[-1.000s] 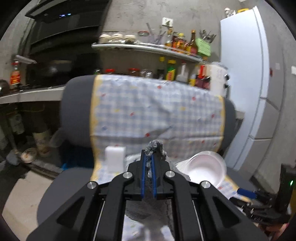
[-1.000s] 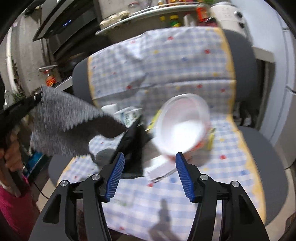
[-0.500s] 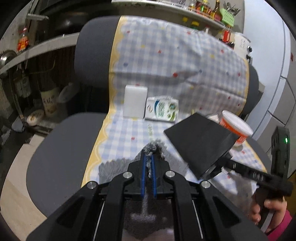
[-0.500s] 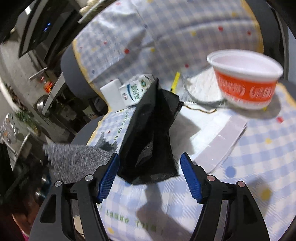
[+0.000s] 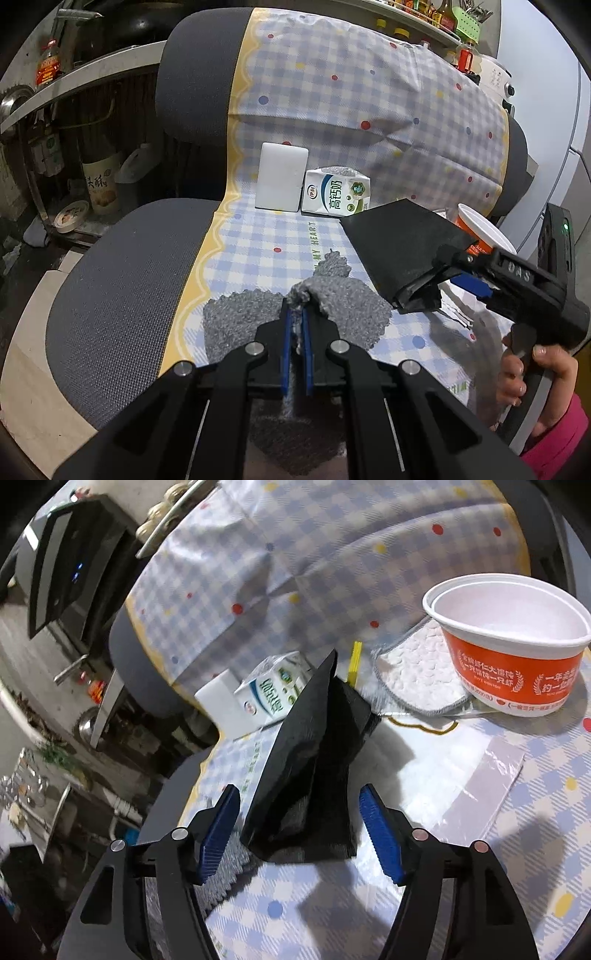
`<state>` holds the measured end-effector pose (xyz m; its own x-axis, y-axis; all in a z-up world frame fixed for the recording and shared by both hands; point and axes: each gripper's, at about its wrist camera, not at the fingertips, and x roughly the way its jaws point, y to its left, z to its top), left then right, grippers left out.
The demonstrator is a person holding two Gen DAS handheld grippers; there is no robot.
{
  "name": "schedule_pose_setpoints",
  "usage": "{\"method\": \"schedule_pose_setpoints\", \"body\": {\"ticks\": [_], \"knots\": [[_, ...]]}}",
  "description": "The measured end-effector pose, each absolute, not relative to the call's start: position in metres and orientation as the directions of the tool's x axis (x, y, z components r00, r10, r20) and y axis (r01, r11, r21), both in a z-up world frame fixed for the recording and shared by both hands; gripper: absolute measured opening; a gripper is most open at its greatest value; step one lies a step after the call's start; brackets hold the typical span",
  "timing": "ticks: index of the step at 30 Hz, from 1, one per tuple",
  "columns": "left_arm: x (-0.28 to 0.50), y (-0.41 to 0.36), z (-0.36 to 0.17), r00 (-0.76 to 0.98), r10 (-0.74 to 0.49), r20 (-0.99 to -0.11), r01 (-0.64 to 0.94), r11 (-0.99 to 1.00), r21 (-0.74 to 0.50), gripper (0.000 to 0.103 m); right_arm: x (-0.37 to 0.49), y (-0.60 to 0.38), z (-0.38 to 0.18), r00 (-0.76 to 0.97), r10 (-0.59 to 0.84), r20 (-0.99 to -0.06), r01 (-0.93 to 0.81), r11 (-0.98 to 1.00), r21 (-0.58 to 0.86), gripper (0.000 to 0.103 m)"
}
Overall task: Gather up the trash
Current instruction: 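Grasp the black cloth with the right tool while the left tool holds the grey cloth, then carry both cloths to the trash bag while the left tool releases the grey cloth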
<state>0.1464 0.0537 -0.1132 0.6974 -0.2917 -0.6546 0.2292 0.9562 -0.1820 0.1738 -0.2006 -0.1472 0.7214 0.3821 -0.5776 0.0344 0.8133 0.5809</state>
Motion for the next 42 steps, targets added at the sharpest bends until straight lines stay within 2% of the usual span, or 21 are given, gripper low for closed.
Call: {"method": "schedule_pose_setpoints", "body": {"ticks": [2,4,6,10,11,14,21,26,33,42], "knots": [[0.148,0.053,-0.114,0.694,-0.294,-0.657,0.232,0.955,-0.184,0.004,0.188,-0.203,-0.152,0.711,0.368,-0.599,0.077,0.806,0.587,0.068],[0.150,0.052,-0.116,0.689,-0.293,-0.663,0.230,0.956,-0.184,0.004,0.200,-0.205,-0.160,0.697,0.368,-0.616,0.105,0.797,0.595,0.060],[0.151,0.052,-0.118,0.685,-0.289,-0.668,0.230,0.957,-0.178,0.004,0.213,-0.207,-0.173,0.666,0.398,-0.630,0.129,0.771,0.624,0.043],[0.155,0.052,-0.125,0.670,-0.275,-0.690,0.219,0.961,-0.171,0.004,0.213,-0.202,-0.179,0.654,0.421,-0.628,0.097,0.777,0.622,0.024],[0.155,0.053,-0.126,0.668,-0.274,-0.692,0.218,0.961,-0.170,0.004,0.210,-0.202,-0.174,0.665,0.426,-0.613,0.073,0.780,0.622,0.014],[0.151,0.053,-0.121,0.679,-0.272,-0.682,0.218,0.962,-0.167,0.004,0.200,-0.199,-0.148,0.705,0.403,-0.584,0.010,0.817,0.576,0.007],[0.128,0.035,-0.079,0.741,-0.332,-0.584,0.294,0.942,-0.163,0.003,0.134,-0.215,-0.069,0.808,0.330,-0.489,-0.093,0.890,0.447,0.006],[0.100,0.003,-0.037,0.762,-0.429,-0.486,0.412,0.899,-0.147,0.003,0.071,-0.236,-0.043,0.852,0.259,-0.455,-0.081,0.924,0.374,0.007],[0.057,-0.067,-0.003,0.677,-0.606,-0.417,0.611,0.779,-0.139,0.003,-0.020,-0.288,-0.034,0.898,0.113,-0.426,0.031,0.948,0.316,0.007],[-0.006,-0.172,-0.006,0.490,-0.777,-0.395,0.810,0.574,-0.122,0.004,-0.119,-0.364,-0.043,0.884,-0.111,-0.454,0.265,0.919,0.292,0.007]]}}
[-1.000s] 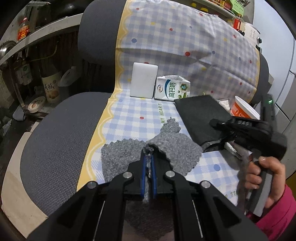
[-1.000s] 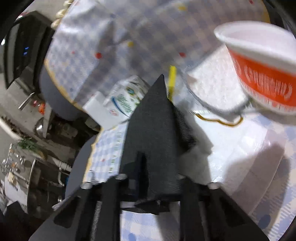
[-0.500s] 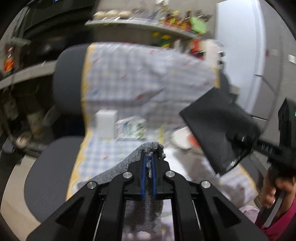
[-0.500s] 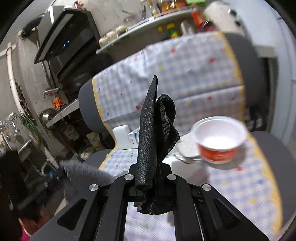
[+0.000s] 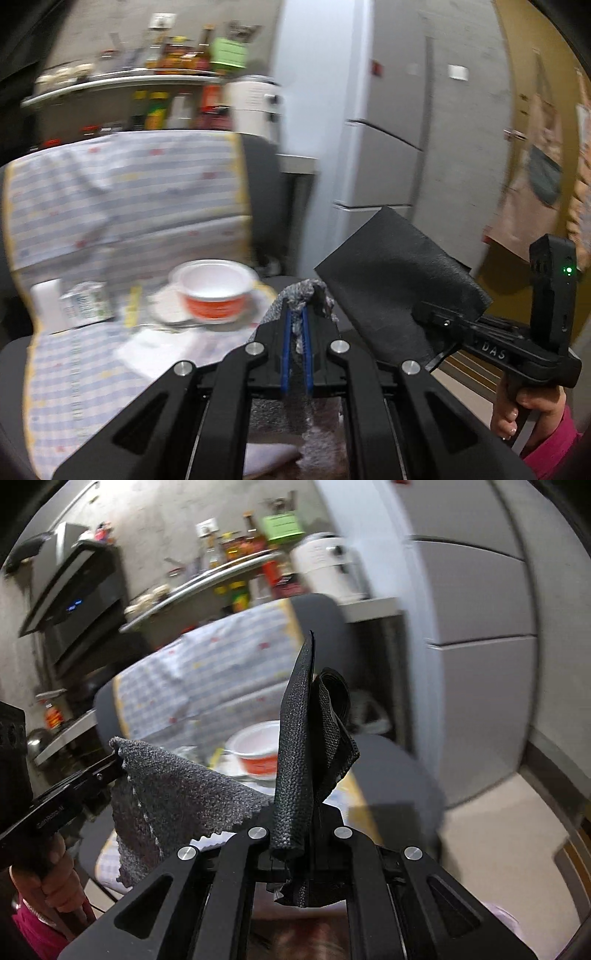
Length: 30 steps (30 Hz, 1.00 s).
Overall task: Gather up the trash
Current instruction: 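Carry both cloths to the trash bag while the left tool releases the grey cloth, then open the right tool over the trash bag to drop the black cloth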
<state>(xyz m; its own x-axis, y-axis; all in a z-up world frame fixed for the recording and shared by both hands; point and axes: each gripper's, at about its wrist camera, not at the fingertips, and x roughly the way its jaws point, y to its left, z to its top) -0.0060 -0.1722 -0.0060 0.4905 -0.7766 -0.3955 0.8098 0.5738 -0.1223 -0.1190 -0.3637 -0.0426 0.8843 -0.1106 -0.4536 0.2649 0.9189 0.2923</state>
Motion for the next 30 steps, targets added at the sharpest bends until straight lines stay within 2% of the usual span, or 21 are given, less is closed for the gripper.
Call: {"method": "schedule_pose_setpoints", "body": {"ticks": [7,13,16,21,26,27,30], "knots": [[-0.062,-0.243,-0.016,0.263,-0.878,-0.401,0.929,0.342,-0.141,0.004,-0.192,-0.403,-0.054,0.826,-0.274,-0.493,0.447,0.852,0.275,0.007],[-0.101,-0.286,-0.031,0.113,-0.893,-0.437,0.971,0.191,-0.141,0.004,-0.245,-0.429,-0.072,0.757,-0.382,-0.530,0.577,0.771,0.270,0.007],[-0.110,-0.310,-0.055,0.061,-0.869,-0.491,0.976,0.155,-0.152,0.004,-0.258,-0.441,-0.089,0.720,-0.403,-0.565,0.621,0.736,0.267,0.007],[-0.110,-0.350,-0.117,-0.038,-0.768,-0.640,0.968,0.129,-0.213,0.004,-0.270,-0.460,-0.119,0.666,-0.391,-0.635,0.668,0.691,0.275,0.007],[-0.123,-0.373,-0.153,-0.139,-0.680,-0.720,0.967,0.063,-0.246,0.004,-0.275,-0.471,-0.138,0.623,-0.385,-0.682,0.704,0.656,0.272,0.009],[-0.125,-0.376,-0.157,-0.142,-0.660,-0.738,0.970,0.058,-0.238,0.009,-0.275,-0.472,-0.141,0.617,-0.378,-0.690,0.706,0.652,0.274,0.011],[-0.123,-0.377,-0.160,-0.114,-0.639,-0.760,0.972,0.088,-0.220,0.050,-0.276,-0.478,-0.149,0.574,-0.375,-0.728,0.734,0.631,0.253,0.016]]}}
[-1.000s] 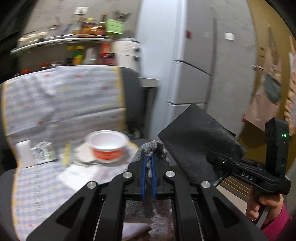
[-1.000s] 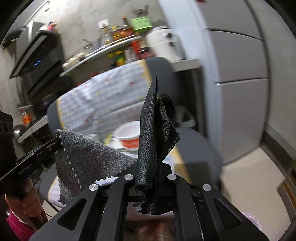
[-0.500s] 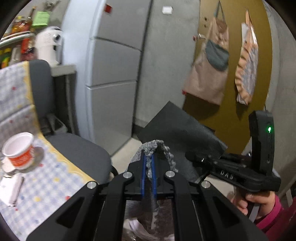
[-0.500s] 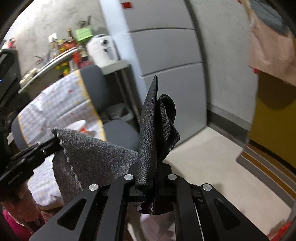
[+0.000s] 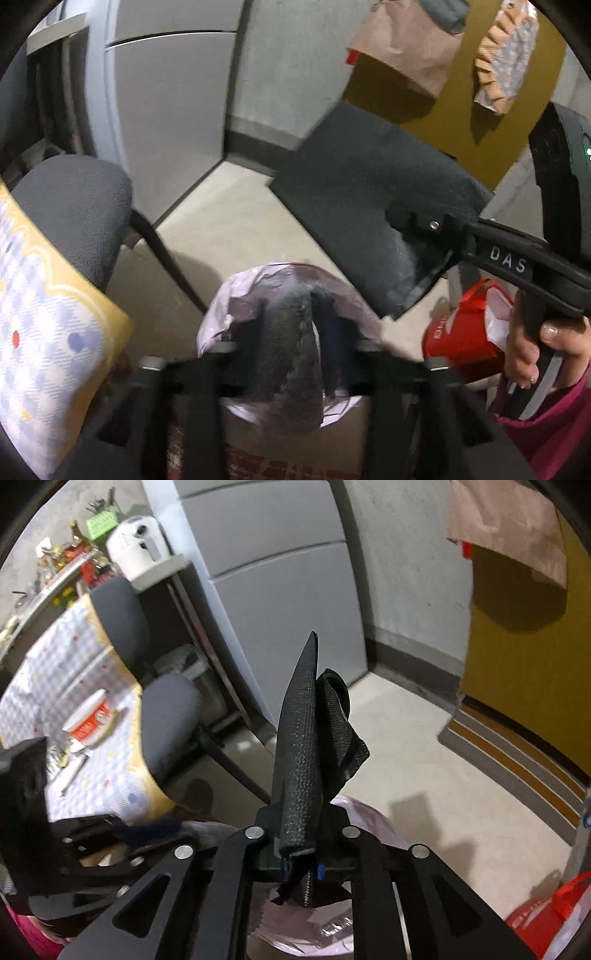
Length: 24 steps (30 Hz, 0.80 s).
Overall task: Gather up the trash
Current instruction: 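Open the right tool over the trash bag to drop the black cloth, then move both tools back to the chair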
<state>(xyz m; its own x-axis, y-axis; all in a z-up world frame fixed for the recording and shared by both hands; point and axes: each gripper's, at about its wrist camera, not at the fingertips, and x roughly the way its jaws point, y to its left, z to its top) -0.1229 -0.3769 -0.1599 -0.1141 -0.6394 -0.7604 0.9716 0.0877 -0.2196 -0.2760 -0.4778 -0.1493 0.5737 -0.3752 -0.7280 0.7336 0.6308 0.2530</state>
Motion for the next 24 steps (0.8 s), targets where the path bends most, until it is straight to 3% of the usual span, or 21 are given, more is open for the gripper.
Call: {"method": "schedule_pose_setpoints", "body": {"ticks": [6,14,24], "knots": [[-0.111,-0.361,-0.143,-0.084,-0.685,-0.724,0.967,0.119,-0.224,0.055,-0.267,-0.477,-0.157,0.502,-0.358,-0.788,0.757,0.622,0.199,0.030],[-0.078,-0.312,-0.107,0.128,-0.749,-0.649,0.946,0.290,-0.147,0.059,-0.252,-0.454,-0.124,0.585,-0.369,-0.722,0.694,0.689,0.210,0.037],[-0.035,-0.237,-0.103,0.336,-0.696,-0.635,0.850,0.514,-0.114,0.059,-0.205,-0.418,-0.113,0.657,-0.276,-0.702,0.573,0.787,0.228,0.037]]}}
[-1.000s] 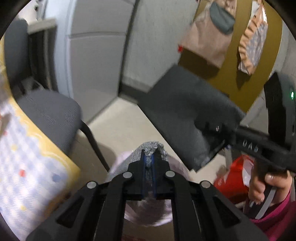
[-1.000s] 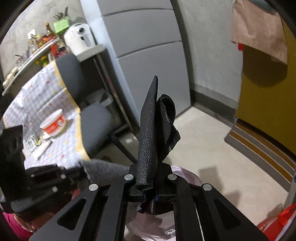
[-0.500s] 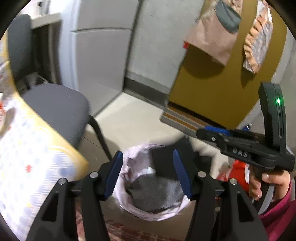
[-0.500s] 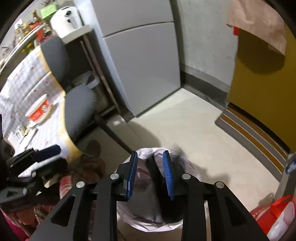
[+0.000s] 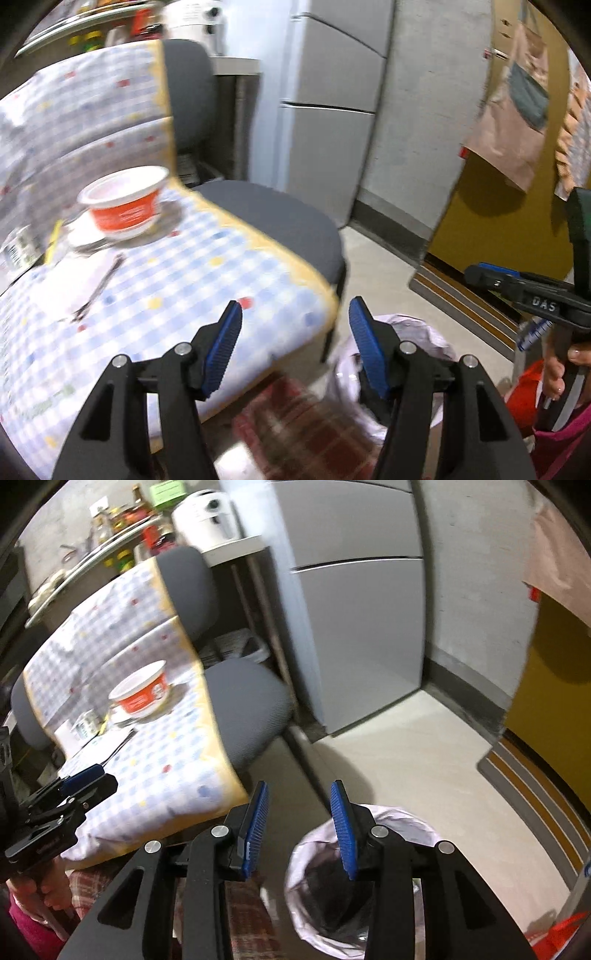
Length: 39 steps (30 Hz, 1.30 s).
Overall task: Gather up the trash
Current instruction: 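Move both tools back to the chair, then grasp the white foam block with the left tool while the right tool grasps the milk carton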
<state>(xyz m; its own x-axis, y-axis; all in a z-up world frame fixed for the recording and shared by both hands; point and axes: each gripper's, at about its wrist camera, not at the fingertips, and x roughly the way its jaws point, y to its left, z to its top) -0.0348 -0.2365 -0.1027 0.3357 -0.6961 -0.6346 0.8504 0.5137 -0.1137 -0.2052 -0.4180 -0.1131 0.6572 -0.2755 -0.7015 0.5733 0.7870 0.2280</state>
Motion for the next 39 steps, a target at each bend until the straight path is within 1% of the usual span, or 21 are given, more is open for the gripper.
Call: {"method": "schedule_pose_setpoints", "body": {"ticks": [2,4,6,11,14,17,25,31,36,37,38,39], "knots": [[-0.029,-0.226,-0.103,0.364,-0.679,-0.638,0.831,0.546,-0.107,0.059,-0.195,-0.410,-0.112,0.673,-0.243,-0.698,0.542,0.805,0.243,0.039],[-0.022,-0.213,-0.102,0.405,-0.656,-0.637,0.807,0.584,-0.088,0.060,-0.183,-0.401,-0.110,0.699,-0.191,-0.689,0.497,0.823,0.276,0.043],[-0.014,-0.199,-0.101,0.432,-0.637,-0.639,0.783,0.617,-0.085,0.061,-0.170,-0.390,-0.109,0.713,-0.148,-0.685,0.457,0.840,0.293,0.050],[0.018,-0.157,-0.099,0.545,-0.546,-0.636,0.684,0.728,-0.038,0.065,-0.121,-0.355,-0.102,0.729,-0.059,-0.682,0.334,0.900,0.279,0.055],[0.041,-0.129,-0.096,0.601,-0.494,-0.629,0.616,0.787,-0.029,0.069,-0.090,-0.336,-0.095,0.742,-0.015,-0.670,0.260,0.928,0.267,0.056],[0.073,-0.092,-0.088,0.670,-0.415,-0.615,0.521,0.853,-0.007,0.073,-0.061,-0.320,-0.087,0.753,0.018,-0.658,0.198,0.947,0.252,0.056],[0.152,-0.012,-0.076,0.748,-0.247,-0.615,0.305,0.952,-0.012,0.074,0.029,-0.273,-0.075,0.769,0.085,-0.633,0.062,0.976,0.207,0.056],[0.200,0.023,-0.066,0.776,-0.169,-0.608,0.231,0.973,0.024,0.074,0.113,-0.223,-0.072,0.751,0.177,-0.636,-0.072,0.980,0.188,0.056],[0.243,0.042,-0.060,0.790,-0.130,-0.600,0.194,0.980,0.044,0.074,0.200,-0.187,-0.078,0.710,0.286,-0.643,-0.189,0.958,0.217,0.057],[0.252,0.044,-0.061,0.787,-0.132,-0.603,0.197,0.980,0.042,0.074,0.221,-0.181,-0.082,0.697,0.303,-0.650,-0.209,0.953,0.220,0.059],[0.260,0.045,-0.063,0.785,-0.131,-0.605,0.196,0.980,0.042,0.074,0.239,-0.177,-0.087,0.686,0.317,-0.655,-0.223,0.949,0.225,0.064],[0.270,0.045,-0.065,0.783,-0.129,-0.608,0.197,0.979,0.046,0.074,0.260,-0.173,-0.094,0.671,0.327,-0.666,-0.233,0.945,0.231,0.065]]}}
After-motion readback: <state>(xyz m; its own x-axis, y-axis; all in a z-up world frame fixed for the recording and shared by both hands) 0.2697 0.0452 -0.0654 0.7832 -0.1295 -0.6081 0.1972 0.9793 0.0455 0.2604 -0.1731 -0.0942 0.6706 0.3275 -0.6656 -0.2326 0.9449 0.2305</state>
